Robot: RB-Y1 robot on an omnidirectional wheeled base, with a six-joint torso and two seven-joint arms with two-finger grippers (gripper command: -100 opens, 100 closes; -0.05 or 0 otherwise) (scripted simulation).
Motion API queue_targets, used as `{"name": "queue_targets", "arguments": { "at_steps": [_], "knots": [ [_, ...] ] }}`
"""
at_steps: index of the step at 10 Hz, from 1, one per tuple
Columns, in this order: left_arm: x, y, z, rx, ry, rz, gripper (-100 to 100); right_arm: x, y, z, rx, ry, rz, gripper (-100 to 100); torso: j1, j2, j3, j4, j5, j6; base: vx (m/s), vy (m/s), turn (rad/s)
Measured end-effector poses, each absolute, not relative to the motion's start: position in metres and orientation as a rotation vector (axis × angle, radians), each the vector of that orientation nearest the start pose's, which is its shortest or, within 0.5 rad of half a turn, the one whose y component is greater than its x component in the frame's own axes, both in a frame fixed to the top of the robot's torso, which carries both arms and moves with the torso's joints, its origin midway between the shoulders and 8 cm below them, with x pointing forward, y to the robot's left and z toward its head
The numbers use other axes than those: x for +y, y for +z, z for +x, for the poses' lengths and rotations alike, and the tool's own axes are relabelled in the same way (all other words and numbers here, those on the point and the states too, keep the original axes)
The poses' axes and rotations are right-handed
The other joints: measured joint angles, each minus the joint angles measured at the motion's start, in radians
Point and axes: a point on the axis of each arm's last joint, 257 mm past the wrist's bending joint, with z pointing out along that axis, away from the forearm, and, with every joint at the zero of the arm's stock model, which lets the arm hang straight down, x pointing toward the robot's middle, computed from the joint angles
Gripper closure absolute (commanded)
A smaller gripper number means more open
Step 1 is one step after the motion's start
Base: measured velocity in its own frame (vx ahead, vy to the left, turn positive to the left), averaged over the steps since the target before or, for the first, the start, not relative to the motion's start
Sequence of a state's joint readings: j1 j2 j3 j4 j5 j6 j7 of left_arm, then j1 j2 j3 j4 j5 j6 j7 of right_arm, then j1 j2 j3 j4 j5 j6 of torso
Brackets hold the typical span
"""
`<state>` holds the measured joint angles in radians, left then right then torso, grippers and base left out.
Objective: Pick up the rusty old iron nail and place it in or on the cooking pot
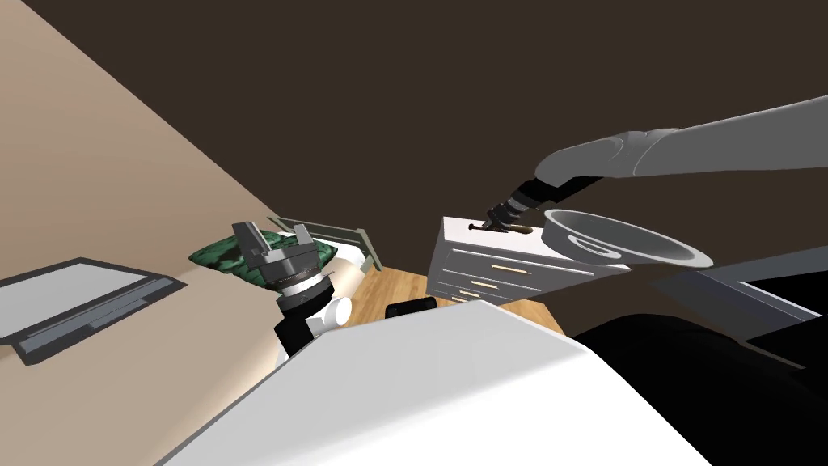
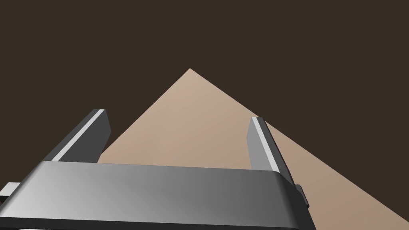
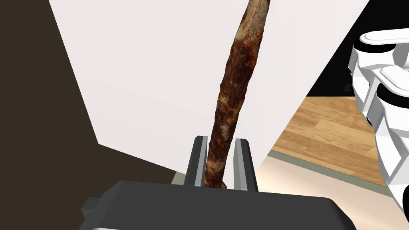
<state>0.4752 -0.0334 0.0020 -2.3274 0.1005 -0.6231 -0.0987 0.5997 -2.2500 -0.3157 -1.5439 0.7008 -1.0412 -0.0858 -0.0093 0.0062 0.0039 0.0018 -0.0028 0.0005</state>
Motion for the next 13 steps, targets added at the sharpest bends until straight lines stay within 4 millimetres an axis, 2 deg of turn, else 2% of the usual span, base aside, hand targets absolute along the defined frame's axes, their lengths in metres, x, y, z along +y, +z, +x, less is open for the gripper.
{"name": "queue_targets", "arguments": {
  "at_steps": [2,7,13],
  "knots": [
    [0.289,0.073,0.308,0.406,-1.309,-0.558,0,-0.424,-0.062,0.391,2.193,-0.025,-1.802,100,0.0,0.001,0.0,0.0,0.0,0.0,-0.092,-0.141,0.169],
    [0.289,0.073,0.308,0.406,-1.309,-0.558,0,-0.409,-0.015,0.397,2.184,-0.05,-1.8,100,-0.002,0.004,0.003,0.001,-0.001,0.0,-0.131,-0.162,0.144],
    [0.289,0.073,0.308,0.406,-1.309,-0.558,0,-0.415,0.024,0.395,2.241,-0.067,-1.736,100,-0.006,-0.001,-0.001,0.0,-0.002,0.001,-0.075,-0.167,0.008]
  ]
}}
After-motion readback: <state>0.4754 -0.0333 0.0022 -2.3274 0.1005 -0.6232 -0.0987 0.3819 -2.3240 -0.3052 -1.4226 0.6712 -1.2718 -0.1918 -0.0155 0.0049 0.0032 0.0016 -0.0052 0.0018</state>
